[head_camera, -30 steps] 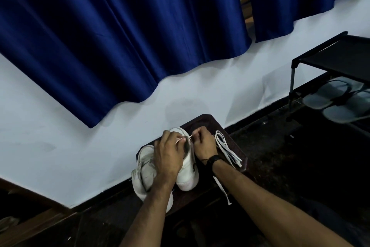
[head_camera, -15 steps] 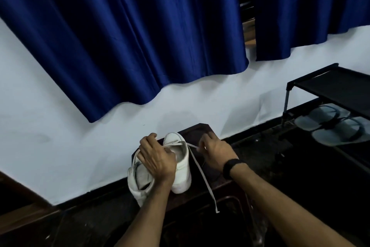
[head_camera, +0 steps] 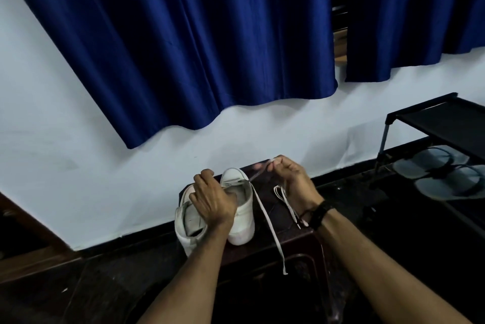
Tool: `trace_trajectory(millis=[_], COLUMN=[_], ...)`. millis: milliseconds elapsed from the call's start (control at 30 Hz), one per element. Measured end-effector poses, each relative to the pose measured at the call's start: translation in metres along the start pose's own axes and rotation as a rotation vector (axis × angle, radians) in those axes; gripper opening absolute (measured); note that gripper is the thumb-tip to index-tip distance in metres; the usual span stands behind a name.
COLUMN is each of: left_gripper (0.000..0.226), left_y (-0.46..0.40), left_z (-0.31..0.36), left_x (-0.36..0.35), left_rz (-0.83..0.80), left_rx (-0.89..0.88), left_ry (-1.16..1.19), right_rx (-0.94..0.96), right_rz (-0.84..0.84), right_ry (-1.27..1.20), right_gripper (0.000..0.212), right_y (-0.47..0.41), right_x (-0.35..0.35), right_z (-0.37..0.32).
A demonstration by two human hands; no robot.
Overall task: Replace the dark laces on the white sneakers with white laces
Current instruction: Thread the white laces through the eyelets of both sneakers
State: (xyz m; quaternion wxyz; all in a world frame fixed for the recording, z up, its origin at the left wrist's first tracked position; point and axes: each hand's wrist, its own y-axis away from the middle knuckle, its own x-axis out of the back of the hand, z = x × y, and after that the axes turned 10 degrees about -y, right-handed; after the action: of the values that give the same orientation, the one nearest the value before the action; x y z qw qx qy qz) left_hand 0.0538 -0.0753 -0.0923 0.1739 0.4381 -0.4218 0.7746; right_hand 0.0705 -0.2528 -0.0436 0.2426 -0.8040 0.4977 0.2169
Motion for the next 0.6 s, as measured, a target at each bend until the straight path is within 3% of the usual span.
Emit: trace_trajectory(millis=[100,267,333,400,533,600], left_gripper=[0.055,0.049,0.048,0.044,0.038,0.037], left_y=[-0.001,0.000,0.001,0.001,-0.002,-0.003], left_z=[-0.001,0.004,0.005,0.005,0.001,-0.002], left_x=[-0.004,-0.008,-0.009,-0.009,-0.011,-0.009], left_rz=[-0.103,-0.114,-0.081,-0.071,-0.086,-0.114], left_rx=[0.052,0.138,0.134,0.129,0.118,0.121], left_ry=[-0.022,-0.042,-0.064,-0.058,0.028,0.149], right_rx=[-0.127,0.065,0.100,0.123,0.174,-0.022], right_rz=[-0.008,0.129,0.103,0.027,-0.264,-0.520], right_ry=[0.092,0.133,0.153,0.320,0.983,1.222], right_gripper=[0.029,0.031,0.030,0.029,0.018,0.016], right_y=[0.001,0.003,0.005,0.007,0.016,0.025], right_x=[-0.010,-0.015,-0.021,-0.026,-0.025,-0.024], right_z=[0.013,-0.005,-0.008,-0.003,0.010,0.013])
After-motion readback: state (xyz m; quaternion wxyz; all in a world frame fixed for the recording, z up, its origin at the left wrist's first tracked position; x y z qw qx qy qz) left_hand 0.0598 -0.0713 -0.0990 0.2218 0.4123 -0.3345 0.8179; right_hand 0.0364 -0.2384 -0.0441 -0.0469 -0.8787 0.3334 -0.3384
